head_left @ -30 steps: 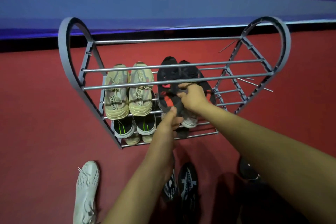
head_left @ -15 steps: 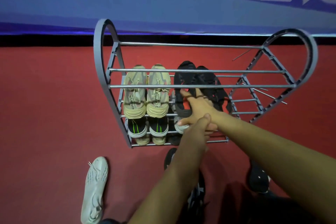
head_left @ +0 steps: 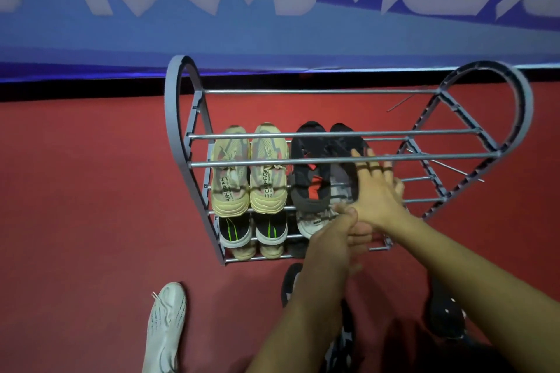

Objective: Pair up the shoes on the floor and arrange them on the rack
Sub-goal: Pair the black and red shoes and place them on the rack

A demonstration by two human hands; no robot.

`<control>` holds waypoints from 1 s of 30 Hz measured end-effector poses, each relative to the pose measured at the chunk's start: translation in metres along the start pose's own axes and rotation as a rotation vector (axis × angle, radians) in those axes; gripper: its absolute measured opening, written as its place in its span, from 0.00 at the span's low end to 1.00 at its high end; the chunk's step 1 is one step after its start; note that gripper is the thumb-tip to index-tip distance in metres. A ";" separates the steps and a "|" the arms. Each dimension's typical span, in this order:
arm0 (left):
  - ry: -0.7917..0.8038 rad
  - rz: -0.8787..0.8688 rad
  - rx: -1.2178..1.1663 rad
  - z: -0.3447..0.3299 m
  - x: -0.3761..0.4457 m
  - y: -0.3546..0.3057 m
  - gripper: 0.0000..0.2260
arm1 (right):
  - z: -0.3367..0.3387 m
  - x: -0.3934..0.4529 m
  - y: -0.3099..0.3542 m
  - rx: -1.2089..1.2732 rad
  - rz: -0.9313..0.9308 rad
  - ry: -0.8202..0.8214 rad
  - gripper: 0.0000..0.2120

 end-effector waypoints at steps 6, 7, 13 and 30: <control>-0.003 0.010 -0.015 -0.007 0.003 0.003 0.12 | -0.003 -0.001 -0.035 0.175 -0.146 0.035 0.30; 0.002 0.011 -0.004 -0.009 0.003 0.004 0.13 | -0.003 -0.004 -0.027 0.228 -0.122 0.029 0.29; -0.026 -0.015 0.041 -0.009 0.006 0.010 0.13 | -0.013 -0.008 -0.009 0.141 -0.124 0.016 0.19; -0.026 -0.073 0.106 0.003 -0.002 0.011 0.11 | 0.004 -0.042 -0.014 0.198 0.112 0.044 0.39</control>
Point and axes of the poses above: each hand's wrist, its own x-axis towards the middle knuckle, its own z-axis out of the back of the hand, y = z × x, the point moved 9 cm from there along x, towards the middle knuckle, and after that the axes turned 10 degrees about -z, right-handed, at the moved point
